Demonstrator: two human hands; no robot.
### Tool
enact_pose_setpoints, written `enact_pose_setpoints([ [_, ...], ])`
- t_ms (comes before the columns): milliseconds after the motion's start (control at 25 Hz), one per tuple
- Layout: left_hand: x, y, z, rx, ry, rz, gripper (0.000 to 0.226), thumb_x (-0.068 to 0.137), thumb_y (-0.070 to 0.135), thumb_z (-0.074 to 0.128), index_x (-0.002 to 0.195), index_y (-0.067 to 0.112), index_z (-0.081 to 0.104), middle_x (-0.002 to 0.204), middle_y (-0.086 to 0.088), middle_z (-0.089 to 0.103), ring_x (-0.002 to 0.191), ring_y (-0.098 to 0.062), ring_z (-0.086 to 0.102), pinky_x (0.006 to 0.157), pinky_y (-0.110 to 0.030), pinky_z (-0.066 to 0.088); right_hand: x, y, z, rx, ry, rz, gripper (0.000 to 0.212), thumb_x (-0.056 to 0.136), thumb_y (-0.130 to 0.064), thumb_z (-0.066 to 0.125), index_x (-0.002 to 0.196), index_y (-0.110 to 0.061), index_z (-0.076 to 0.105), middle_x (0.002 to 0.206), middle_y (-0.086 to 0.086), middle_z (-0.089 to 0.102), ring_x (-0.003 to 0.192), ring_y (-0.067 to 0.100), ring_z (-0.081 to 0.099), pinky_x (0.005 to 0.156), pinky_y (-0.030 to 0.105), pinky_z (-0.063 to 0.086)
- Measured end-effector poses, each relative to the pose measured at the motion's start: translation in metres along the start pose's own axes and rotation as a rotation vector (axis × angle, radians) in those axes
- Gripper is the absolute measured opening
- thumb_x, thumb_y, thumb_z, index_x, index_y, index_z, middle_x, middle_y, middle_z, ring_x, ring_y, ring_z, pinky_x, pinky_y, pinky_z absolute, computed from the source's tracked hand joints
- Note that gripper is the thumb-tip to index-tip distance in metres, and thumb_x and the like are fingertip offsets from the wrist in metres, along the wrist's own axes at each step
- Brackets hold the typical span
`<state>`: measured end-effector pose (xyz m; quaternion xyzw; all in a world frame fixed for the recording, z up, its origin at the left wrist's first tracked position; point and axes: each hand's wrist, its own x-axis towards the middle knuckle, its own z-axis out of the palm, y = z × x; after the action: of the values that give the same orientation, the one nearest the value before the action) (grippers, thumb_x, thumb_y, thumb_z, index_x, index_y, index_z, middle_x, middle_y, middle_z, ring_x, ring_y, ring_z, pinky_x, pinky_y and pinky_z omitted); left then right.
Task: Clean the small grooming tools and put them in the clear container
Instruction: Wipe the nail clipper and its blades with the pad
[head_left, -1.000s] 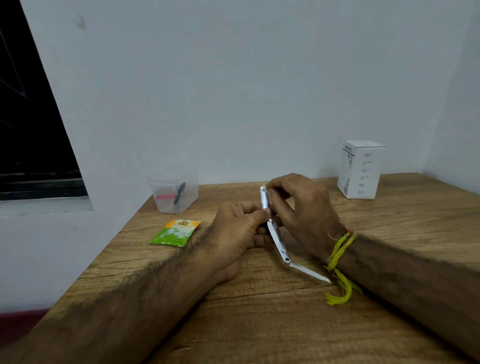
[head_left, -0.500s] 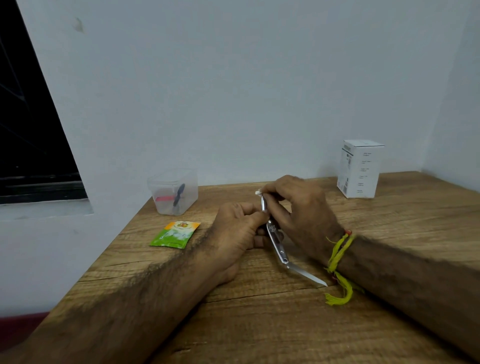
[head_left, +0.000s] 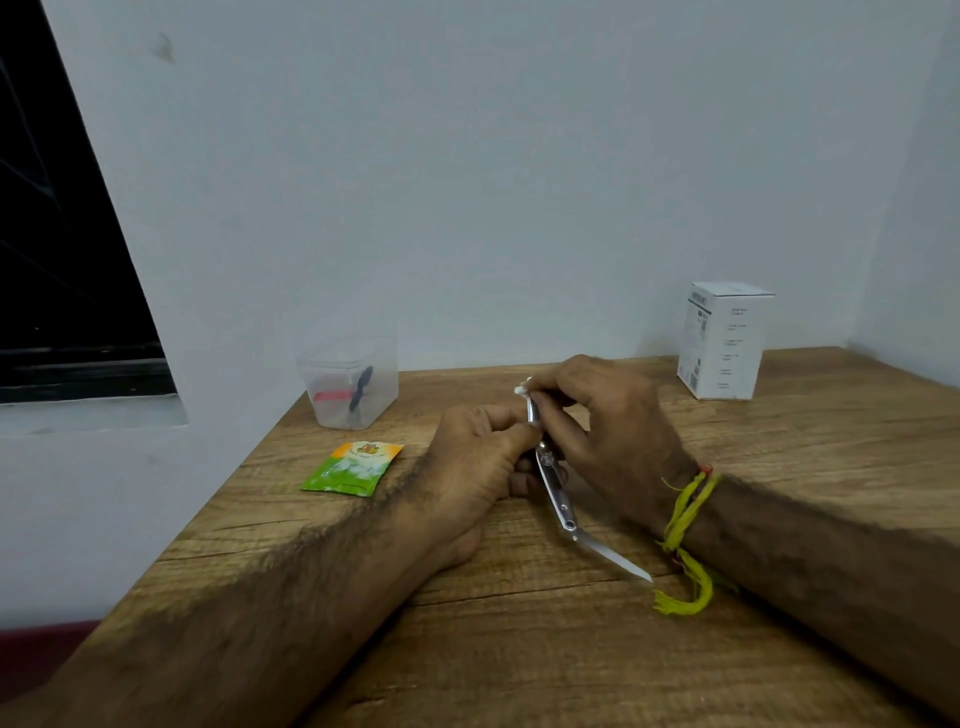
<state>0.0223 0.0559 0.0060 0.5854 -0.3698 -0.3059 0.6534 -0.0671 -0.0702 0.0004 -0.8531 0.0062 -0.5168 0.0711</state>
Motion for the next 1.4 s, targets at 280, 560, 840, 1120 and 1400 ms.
enact_pose_setpoints([
  [280,-0.0002,0.0006,0.0009,-0.003,0.001,0.0,0.016,0.097,0.0,0.057,0.098,-0.008,0.071,0.079,-0.017,0.071,0.064,-0.021,0.068,0.064,-0.035,0.06,0.0002,0.0007,-0.0002,0.008,0.001,0.006,0.008,0.091,-0.009,0.068,0.097,-0.007,0.073,0.085,0.001,0.069,0.079,0.013,0.064,0.071,0.035,0.054],
  [560,-0.0009,-0.0002,0.0001,0.011,-0.013,0.011,0.017,0.099,0.004,0.057,0.097,-0.005,0.072,0.078,-0.014,0.071,0.065,-0.022,0.068,0.059,-0.032,0.06,-0.0002,-0.0007,-0.0018,0.033,0.019,0.002,0.01,0.091,-0.007,0.067,0.098,-0.005,0.073,0.086,0.003,0.07,0.08,0.016,0.066,0.072,0.037,0.055],
  [840,-0.0033,0.0021,0.0008,0.004,-0.016,0.012,0.02,0.102,0.011,0.055,0.102,0.003,0.074,0.081,-0.012,0.073,0.067,-0.023,0.071,0.054,-0.029,0.058,-0.0003,-0.0005,-0.0021,0.054,0.026,-0.002,0.009,0.089,-0.004,0.069,0.097,-0.004,0.073,0.085,0.003,0.071,0.079,0.016,0.066,0.071,0.036,0.056],
  [1120,-0.0049,0.0036,0.001,0.005,-0.048,0.002,0.022,0.103,0.015,0.053,0.104,0.007,0.073,0.095,-0.024,0.074,0.075,-0.032,0.073,0.059,-0.032,0.06,-0.0006,-0.0008,-0.0059,0.159,0.038,0.061,0.011,0.087,-0.005,0.072,0.097,-0.006,0.076,0.088,-0.001,0.075,0.082,0.008,0.07,0.075,0.03,0.058],
  [1400,-0.0062,0.0059,-0.001,-0.043,-0.129,0.013,0.022,0.103,0.011,0.051,0.104,0.0,0.07,0.084,-0.015,0.074,0.072,-0.025,0.072,0.067,-0.035,0.062,0.0004,-0.0001,-0.0035,0.19,0.072,0.102,0.012,0.086,-0.004,0.073,0.096,-0.008,0.078,0.088,-0.003,0.075,0.082,0.005,0.07,0.076,0.026,0.057],
])
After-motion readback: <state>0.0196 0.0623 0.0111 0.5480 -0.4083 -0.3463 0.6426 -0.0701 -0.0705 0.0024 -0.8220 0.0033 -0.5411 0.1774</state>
